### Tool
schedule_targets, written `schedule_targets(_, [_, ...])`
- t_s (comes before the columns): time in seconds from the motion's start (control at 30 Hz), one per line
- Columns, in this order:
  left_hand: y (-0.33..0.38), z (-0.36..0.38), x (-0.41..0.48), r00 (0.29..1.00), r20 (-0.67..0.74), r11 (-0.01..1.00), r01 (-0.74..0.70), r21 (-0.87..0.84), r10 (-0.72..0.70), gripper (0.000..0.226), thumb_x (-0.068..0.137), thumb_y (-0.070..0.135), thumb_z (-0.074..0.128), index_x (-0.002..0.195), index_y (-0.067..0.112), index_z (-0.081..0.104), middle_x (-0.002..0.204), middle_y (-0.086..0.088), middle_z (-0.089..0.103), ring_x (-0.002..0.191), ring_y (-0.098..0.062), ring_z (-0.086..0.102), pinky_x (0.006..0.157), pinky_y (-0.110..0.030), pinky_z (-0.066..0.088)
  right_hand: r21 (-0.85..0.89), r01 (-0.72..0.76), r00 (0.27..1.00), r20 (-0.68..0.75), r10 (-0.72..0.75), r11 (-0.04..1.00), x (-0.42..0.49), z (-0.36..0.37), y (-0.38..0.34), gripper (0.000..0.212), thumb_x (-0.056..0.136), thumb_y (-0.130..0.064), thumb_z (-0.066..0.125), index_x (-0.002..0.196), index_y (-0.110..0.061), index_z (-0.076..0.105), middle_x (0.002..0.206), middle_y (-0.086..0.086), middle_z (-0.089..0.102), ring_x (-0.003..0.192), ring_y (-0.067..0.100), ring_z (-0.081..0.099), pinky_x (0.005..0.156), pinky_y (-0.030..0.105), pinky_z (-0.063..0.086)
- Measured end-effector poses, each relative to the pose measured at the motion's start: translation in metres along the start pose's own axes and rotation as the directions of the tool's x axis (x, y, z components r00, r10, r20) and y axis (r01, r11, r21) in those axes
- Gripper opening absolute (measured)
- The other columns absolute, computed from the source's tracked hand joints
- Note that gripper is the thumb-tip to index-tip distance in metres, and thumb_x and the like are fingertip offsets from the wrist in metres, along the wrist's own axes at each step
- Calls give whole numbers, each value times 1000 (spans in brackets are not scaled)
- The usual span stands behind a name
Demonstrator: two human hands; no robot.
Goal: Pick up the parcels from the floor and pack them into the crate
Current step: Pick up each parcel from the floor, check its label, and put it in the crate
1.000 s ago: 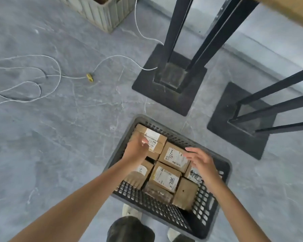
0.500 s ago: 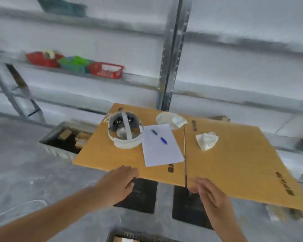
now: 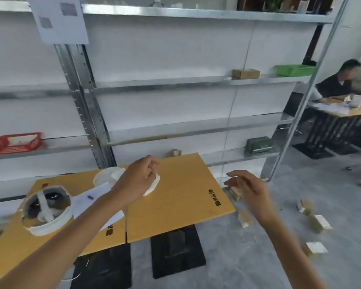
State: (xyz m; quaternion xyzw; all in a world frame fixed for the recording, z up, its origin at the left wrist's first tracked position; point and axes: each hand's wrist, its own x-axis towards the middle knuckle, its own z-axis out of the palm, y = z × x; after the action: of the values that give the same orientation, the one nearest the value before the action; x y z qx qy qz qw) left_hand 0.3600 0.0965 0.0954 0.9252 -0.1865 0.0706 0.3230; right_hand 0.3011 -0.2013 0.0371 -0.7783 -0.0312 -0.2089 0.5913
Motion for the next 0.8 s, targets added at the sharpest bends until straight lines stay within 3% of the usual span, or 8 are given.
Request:
schedule_targets(0.1, [59,60,33,999,-12,996,-32,-83,31,22,96,23,46,117,27,52,106,13,56,96,-6,57,78,-28,49,-15,-28,998,-52,27,1000,16,-70,21,40,95,8,36,95,-17,67,83,4,73,88,27,68,83,39,53])
schedule_targets(0.2, [113,119,66,999,-12,986,-52,-157,50,21,96,21,46,116,26,53,105,12,55,94,-3,55,70,-13,42,-31,-37,994,-102,33,999,30,-141,46,43,95,8,36,93,-19,68,82,5,72,86,26,68,85,41,54])
schedule_targets(0.3, [155,172,90,999,14,971,-40,-234,44,20,96,21,46,114,28,54,106,12,56,96,-4,56,68,-12,41,-75,-60,988,-144,49,995,36,-205,71,45,95,6,37,90,-25,69,81,7,72,85,27,69,83,43,54])
schedule_targets(0.4, [182,214,108,997,65,960,-21,-279,41,20,96,21,46,113,28,53,108,10,57,101,-2,53,68,-11,38,-98,-93,982,-175,75,991,37,-252,92,42,94,9,36,90,-19,67,78,10,72,82,29,69,84,42,54])
schedule_targets(0.6, [202,279,134,993,120,933,38,-357,6,19,96,18,46,111,27,55,108,11,60,104,1,52,84,-18,41,-66,-137,971,-204,121,988,49,-297,125,35,93,13,35,92,-3,66,81,22,69,78,26,67,78,25,54])
schedule_targets(0.67, [203,299,147,991,133,929,52,-366,-3,20,95,18,46,111,27,55,109,11,61,104,1,52,82,-17,40,-61,-164,965,-215,148,985,57,-306,137,36,93,12,35,92,-5,66,81,20,70,76,22,68,76,19,53])
schedule_targets(0.8, [204,338,191,981,192,923,93,-374,-21,21,95,17,46,114,23,55,110,7,61,106,-3,52,77,-12,38,-68,-226,950,-238,204,972,83,-322,166,37,93,10,37,91,-12,67,79,12,72,78,20,68,77,21,52])
